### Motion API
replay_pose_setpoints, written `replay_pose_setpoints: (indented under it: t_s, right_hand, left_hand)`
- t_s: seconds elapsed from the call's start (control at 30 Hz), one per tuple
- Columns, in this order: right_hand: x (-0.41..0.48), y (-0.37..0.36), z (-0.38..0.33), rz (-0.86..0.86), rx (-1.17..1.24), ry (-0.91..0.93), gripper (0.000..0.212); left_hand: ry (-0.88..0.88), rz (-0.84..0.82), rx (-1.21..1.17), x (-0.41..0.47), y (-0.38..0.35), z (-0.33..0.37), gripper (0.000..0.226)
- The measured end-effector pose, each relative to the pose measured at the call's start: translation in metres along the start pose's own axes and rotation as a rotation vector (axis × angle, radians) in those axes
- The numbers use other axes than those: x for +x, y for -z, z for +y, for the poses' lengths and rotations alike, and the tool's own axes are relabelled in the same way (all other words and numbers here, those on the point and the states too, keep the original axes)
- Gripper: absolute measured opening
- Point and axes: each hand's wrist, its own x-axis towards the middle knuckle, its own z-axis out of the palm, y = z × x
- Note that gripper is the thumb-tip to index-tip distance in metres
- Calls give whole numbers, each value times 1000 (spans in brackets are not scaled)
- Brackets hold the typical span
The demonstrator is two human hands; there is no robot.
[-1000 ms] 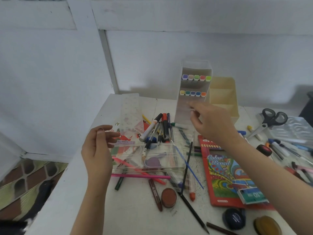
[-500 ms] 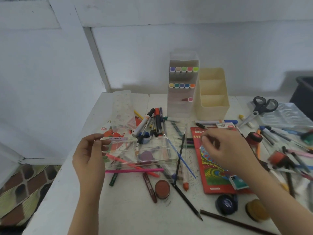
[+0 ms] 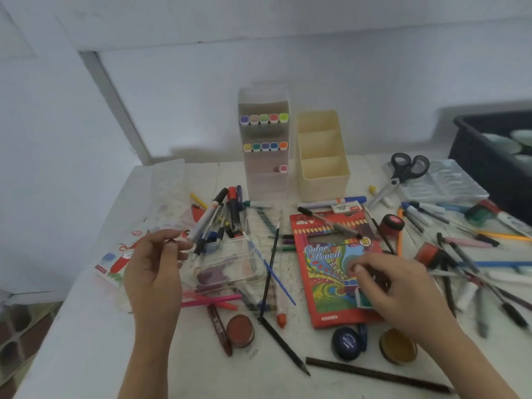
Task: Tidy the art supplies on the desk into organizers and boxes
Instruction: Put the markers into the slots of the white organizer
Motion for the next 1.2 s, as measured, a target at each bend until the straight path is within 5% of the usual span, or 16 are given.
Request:
replay_pose_setpoints:
  t_s: [0.17, 0.5, 0.83, 1.2]
  right_hand:
    - [-8, 15, 12, 54, 6, -11, 10]
    - [53, 5, -23, -182, 35, 228, 14]
    - [131, -90, -134, -308, -13, 575, 19]
    - [164, -195, -216, -415, -238, 672, 21]
  left_hand:
    - [-53, -18, 31, 1, -19, 11, 24]
    - [52, 273, 203, 6, 38, -6, 27]
    - [107, 346, 298, -12, 91, -14, 28]
    - [145, 345, 359, -13, 126, -18, 25]
